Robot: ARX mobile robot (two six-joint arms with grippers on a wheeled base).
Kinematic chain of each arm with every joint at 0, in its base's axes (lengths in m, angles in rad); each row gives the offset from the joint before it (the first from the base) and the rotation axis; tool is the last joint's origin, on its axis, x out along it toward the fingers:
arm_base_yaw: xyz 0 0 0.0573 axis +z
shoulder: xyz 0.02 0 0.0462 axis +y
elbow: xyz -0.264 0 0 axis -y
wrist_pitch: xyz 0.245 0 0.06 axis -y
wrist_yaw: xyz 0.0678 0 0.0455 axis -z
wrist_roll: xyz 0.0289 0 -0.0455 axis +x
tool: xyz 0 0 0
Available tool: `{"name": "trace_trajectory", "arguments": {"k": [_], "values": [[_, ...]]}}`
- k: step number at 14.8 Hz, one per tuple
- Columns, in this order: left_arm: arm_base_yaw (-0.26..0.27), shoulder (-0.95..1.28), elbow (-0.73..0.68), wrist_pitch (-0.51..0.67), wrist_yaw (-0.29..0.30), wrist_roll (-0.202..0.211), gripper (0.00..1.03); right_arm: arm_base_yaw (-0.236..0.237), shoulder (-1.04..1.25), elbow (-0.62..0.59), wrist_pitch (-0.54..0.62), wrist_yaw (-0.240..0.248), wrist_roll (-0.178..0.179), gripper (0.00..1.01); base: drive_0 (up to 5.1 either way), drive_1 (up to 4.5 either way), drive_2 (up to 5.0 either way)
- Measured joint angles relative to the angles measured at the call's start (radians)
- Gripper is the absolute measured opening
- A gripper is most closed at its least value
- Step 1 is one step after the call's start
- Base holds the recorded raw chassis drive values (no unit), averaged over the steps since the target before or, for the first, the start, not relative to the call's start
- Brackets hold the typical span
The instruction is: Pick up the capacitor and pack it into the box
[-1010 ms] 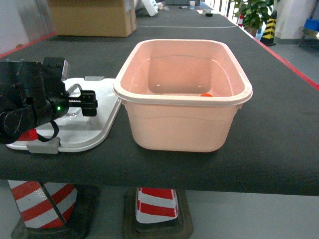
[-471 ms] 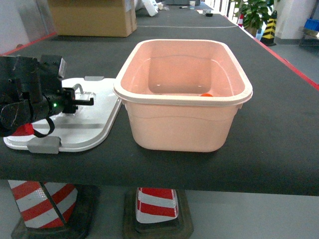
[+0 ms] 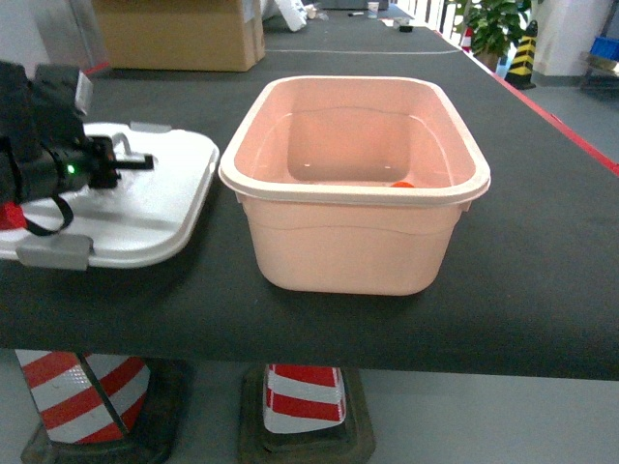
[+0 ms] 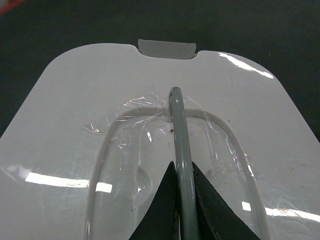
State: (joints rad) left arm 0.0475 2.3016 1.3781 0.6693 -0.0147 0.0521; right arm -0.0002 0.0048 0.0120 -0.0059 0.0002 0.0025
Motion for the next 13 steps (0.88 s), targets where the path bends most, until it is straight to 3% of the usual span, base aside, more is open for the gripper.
{"name": "trace_trajectory", "arguments": {"k": [2, 5, 6, 9, 13], "values": [[0.003, -0.138, -0.006, -0.032, -0.037, -0.026, 0.02, 0.000, 0.000, 0.000, 0.000, 0.000, 0.000, 0.98, 0.0, 0.00, 0.0], [-0.080, -0.345, -0.066, -0.094, -0.120, -0.071, 0.02, 0.000, 0.000, 0.000, 0.001, 0.000, 0.000, 0.98, 0.0, 0.00, 0.0], [-0.167, -0.404, -0.087, -0.132, -0.163, -0.084, 0.02, 0.000, 0.000, 0.000, 0.000, 0.000, 0.000, 0.98, 0.0, 0.00, 0.0], [-0.361, -0.444, -0.072, -0.201, -0.280, -0.112, 0.02, 0.000, 0.000, 0.000, 0.000, 0.000, 0.000, 0.98, 0.0, 0.00, 0.0], [-0.530, -0.359, 0.062, -0.234, -0.378, -0.148, 0.02, 0.000, 0.000, 0.000, 0.001, 0.000, 0.000, 0.98, 0.0, 0.00, 0.0]]}}
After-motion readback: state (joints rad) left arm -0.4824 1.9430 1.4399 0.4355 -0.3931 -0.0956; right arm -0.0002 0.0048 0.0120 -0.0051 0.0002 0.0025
